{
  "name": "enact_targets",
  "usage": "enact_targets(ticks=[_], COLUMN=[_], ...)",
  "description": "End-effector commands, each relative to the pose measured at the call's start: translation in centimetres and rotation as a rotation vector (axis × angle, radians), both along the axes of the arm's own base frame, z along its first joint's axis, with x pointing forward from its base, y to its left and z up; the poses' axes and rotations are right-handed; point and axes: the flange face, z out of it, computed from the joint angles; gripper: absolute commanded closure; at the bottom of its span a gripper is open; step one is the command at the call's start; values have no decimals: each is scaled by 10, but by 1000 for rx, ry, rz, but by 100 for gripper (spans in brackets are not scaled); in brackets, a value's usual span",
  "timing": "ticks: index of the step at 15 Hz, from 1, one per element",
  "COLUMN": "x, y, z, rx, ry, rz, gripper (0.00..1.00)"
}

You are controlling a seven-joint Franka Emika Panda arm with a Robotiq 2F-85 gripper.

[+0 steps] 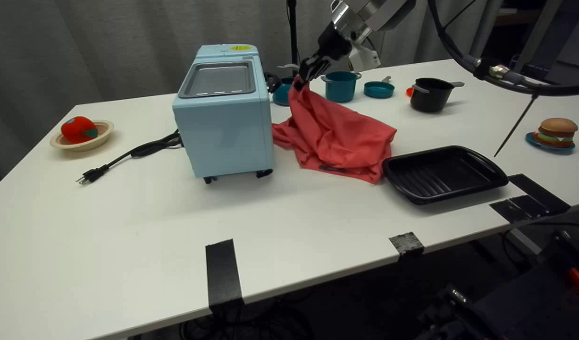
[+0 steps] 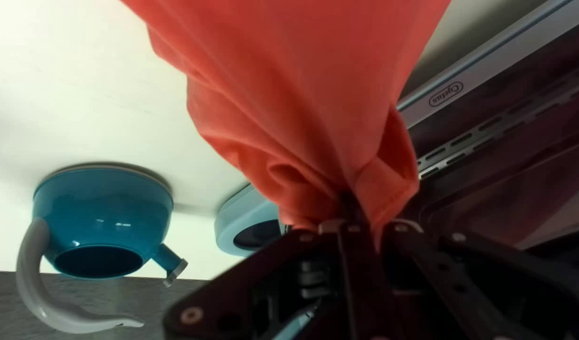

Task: Fold the sweatshirt twice

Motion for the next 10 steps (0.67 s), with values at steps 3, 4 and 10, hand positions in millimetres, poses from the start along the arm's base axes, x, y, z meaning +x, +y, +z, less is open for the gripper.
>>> enact_targets(ticks=[3,4,10], x=[-4,-5,-18], y=[-13,-16,-62], z=[8,9,9], rx=[27,33,-19], ry=[-4,14,181], rz=[-24,-27,-82], gripper=[49,41,0])
